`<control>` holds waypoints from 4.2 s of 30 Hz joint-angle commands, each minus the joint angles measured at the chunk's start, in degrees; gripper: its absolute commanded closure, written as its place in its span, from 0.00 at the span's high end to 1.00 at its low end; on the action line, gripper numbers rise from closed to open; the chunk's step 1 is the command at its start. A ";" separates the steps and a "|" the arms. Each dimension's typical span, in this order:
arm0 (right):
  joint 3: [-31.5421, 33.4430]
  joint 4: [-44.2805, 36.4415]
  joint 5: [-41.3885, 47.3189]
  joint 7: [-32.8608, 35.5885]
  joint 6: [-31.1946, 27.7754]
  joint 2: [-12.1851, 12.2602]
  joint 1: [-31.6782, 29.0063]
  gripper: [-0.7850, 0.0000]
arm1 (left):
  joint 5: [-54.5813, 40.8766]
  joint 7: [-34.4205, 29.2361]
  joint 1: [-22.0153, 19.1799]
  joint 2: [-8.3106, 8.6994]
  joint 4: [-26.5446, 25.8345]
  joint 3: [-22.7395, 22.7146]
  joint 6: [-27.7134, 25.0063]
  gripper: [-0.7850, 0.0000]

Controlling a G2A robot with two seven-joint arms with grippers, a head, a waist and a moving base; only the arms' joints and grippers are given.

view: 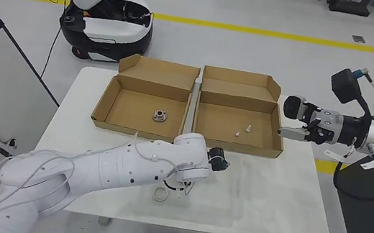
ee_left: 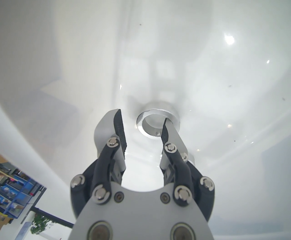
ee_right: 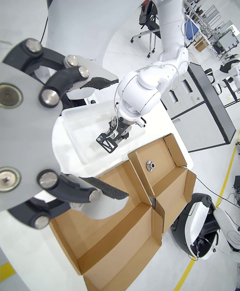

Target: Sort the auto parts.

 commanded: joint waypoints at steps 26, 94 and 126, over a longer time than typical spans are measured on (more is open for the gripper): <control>0.00 0.00 0.00 0.00 0.00 0.00 0.00 1.00 | -2.54 0.00 0.64 2.21 -3.63 0.00 -1.11 0.40; 0.00 0.00 0.00 0.00 0.00 0.00 0.00 1.00 | -15.03 0.00 -23.12 23.57 -39.22 -1.58 18.22 0.00; 0.00 0.00 0.00 0.00 0.00 0.00 0.00 1.00 | -47.98 25.96 5.66 36.32 -19.84 -31.46 -7.11 0.00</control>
